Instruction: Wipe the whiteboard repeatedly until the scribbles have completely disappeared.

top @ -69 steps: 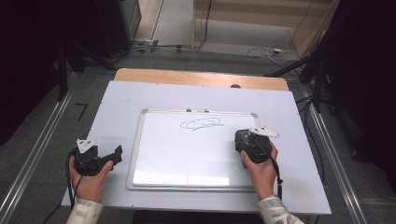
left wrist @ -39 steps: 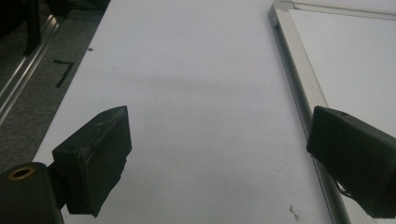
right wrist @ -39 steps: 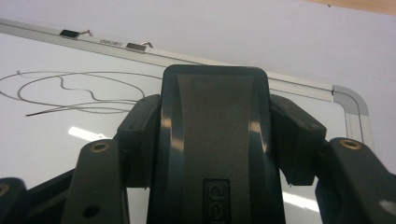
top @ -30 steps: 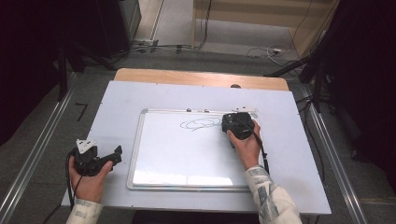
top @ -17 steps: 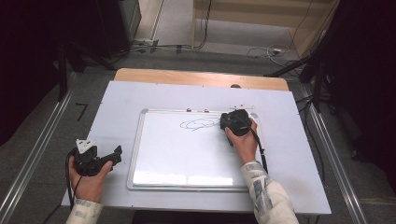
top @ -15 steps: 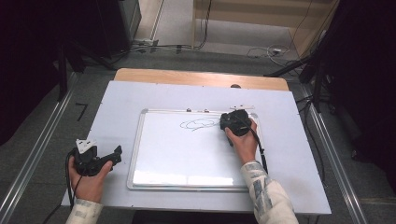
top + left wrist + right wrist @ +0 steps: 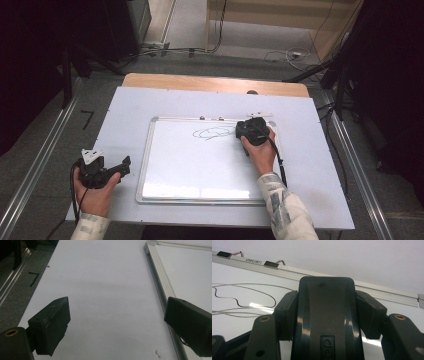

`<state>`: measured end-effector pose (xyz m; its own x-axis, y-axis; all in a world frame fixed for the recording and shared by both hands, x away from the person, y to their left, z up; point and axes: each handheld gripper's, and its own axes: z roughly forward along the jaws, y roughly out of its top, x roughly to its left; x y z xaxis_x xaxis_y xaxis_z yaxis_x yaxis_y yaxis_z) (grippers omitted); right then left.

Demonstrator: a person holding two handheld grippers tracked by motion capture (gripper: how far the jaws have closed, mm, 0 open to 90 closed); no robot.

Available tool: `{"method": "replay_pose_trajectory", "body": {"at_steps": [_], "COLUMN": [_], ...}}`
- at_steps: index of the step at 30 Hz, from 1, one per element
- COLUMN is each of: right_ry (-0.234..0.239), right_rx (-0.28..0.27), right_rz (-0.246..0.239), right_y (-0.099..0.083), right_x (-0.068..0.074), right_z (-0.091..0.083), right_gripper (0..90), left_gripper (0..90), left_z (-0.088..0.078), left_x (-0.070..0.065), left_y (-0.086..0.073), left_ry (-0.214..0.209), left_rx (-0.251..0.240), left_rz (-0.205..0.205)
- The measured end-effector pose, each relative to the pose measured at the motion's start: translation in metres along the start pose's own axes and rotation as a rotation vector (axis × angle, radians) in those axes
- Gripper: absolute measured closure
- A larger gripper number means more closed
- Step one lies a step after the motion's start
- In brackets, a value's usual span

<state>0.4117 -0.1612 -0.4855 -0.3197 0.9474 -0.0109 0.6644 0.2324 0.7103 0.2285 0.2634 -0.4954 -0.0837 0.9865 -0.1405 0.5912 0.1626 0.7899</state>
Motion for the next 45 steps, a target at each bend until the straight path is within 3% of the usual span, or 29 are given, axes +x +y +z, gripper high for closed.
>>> {"method": "replay_pose_trajectory", "body": {"at_steps": [27,45], "right_ry": [-0.006,0.015], "right_rx": [-0.011,0.005], "right_rz": [-0.032,-0.088], "right_y": [0.001,0.008], "right_x": [0.003,0.028], "right_z": [0.000,0.006], "right_gripper": [39.5,39.6], "left_gripper": [7.0,7.0], "left_z": [0.000,0.000], "left_x": [-0.002,-0.002], "left_y": [0.000,0.000], "left_ry": [0.000,-0.007], "left_rx": [-0.001,-0.001], "left_rz": [0.003,0.004]}}
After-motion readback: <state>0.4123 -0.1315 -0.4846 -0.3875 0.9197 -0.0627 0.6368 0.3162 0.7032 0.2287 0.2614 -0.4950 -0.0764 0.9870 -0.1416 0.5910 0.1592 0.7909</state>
